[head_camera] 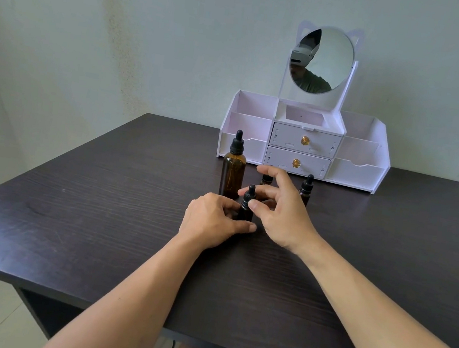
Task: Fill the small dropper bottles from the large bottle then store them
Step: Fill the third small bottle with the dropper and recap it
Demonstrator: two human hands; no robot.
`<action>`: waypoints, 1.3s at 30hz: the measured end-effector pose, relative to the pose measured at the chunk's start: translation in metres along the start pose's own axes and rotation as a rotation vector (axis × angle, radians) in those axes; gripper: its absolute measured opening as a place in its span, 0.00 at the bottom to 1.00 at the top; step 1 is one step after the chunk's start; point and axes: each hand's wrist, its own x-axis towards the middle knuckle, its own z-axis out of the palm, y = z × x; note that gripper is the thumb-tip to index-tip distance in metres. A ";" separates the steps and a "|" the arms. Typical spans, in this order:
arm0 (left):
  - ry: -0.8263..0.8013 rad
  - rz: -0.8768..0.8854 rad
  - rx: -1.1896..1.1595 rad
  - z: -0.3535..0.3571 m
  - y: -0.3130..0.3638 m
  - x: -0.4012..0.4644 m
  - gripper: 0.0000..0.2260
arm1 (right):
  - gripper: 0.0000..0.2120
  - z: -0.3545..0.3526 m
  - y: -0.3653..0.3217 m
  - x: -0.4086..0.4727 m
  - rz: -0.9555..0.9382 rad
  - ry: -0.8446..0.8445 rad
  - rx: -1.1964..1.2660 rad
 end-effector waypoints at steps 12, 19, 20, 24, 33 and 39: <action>-0.084 -0.005 -0.016 -0.007 0.005 -0.004 0.09 | 0.28 0.001 -0.003 -0.002 0.014 -0.016 0.024; -0.107 0.008 -0.024 -0.012 0.010 -0.009 0.10 | 0.27 0.002 -0.002 -0.001 0.008 -0.030 0.035; -0.106 0.009 -0.035 -0.012 0.010 -0.009 0.08 | 0.26 0.002 -0.002 -0.001 0.008 -0.027 0.037; -0.072 -0.008 -0.061 -0.011 0.009 -0.009 0.12 | 0.23 0.000 -0.003 -0.002 0.022 -0.010 0.052; -0.028 -0.067 -0.105 -0.010 0.012 -0.011 0.17 | 0.20 0.001 0.003 0.001 0.050 0.154 -0.030; -0.015 -0.069 -0.092 -0.008 0.011 -0.011 0.17 | 0.24 0.001 0.004 0.002 0.058 0.153 0.016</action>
